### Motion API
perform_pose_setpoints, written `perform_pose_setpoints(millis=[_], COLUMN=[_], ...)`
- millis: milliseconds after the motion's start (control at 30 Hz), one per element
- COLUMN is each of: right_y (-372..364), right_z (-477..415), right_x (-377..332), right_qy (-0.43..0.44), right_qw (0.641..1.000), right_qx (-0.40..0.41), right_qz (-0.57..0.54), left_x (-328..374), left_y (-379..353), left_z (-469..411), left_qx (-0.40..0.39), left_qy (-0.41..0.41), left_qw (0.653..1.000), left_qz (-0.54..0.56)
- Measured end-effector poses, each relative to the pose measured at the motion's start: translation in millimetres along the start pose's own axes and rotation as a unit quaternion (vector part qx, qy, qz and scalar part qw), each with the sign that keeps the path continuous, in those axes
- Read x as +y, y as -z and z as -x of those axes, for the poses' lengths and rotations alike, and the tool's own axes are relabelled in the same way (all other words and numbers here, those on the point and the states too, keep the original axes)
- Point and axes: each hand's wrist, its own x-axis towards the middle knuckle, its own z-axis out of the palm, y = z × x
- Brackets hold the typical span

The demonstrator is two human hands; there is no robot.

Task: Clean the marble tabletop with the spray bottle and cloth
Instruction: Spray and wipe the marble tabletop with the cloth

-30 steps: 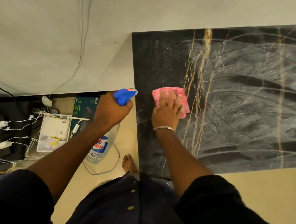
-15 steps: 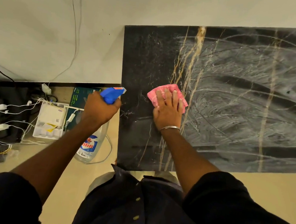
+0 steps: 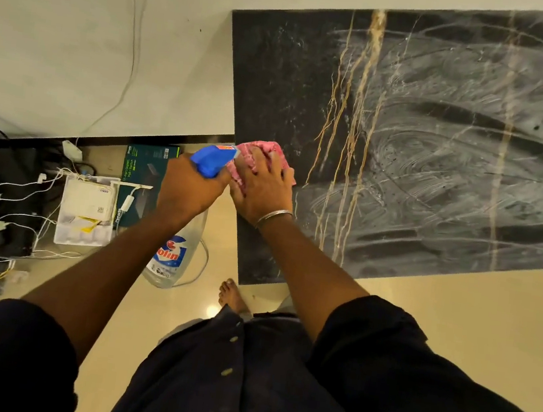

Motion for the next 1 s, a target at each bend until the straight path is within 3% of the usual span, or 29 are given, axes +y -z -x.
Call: perform_pose_setpoints(millis=[100,267,433,500,600,767,900,1000], right_y=[7.0,12.0,10.2,3.9,-6.5,0.8,8.9,14.4], right_z=[2.2,18.1,13.2,14.2,18.3,20.3,29.9,27.4], right_x=[28.6,83.2,50.7,18.3,-18.7,17.1,76.3,79.1], right_qy=[0.016,-0.140,-0.228,-0.200,-0.091,0.015,-0.112,-0.187], right_qw=[0.999,0.986,0.970,0.977,0.995,1.000,0.989,0.980], right_qx=[0.017,0.089,0.078,0.064,0.040,0.013,0.092,0.067], right_qz=[0.039,0.008,-0.016,-0.021,-0.022,0.009,-0.008,0.009], left_x=[-8.5,-15.2,-17.0,-15.9,-13.8,-13.5,-15.0,-15.9], left_y=[6.6,13.0,13.9,14.0,15.4,19.4,20.0,17.9], left_z=[1.1,3.5,6.1,8.4,11.8,13.9,15.4,18.7], left_qx=[0.003,-0.004,-0.001,0.001,0.003,0.009,0.013,0.012], left_qy=[-0.001,-0.009,-0.011,-0.009,-0.012,-0.014,-0.001,-0.007], left_qw=[1.000,1.000,1.000,1.000,1.000,1.000,1.000,1.000], left_qz=[-0.011,-0.020,-0.003,0.005,0.006,0.001,0.002,-0.003])
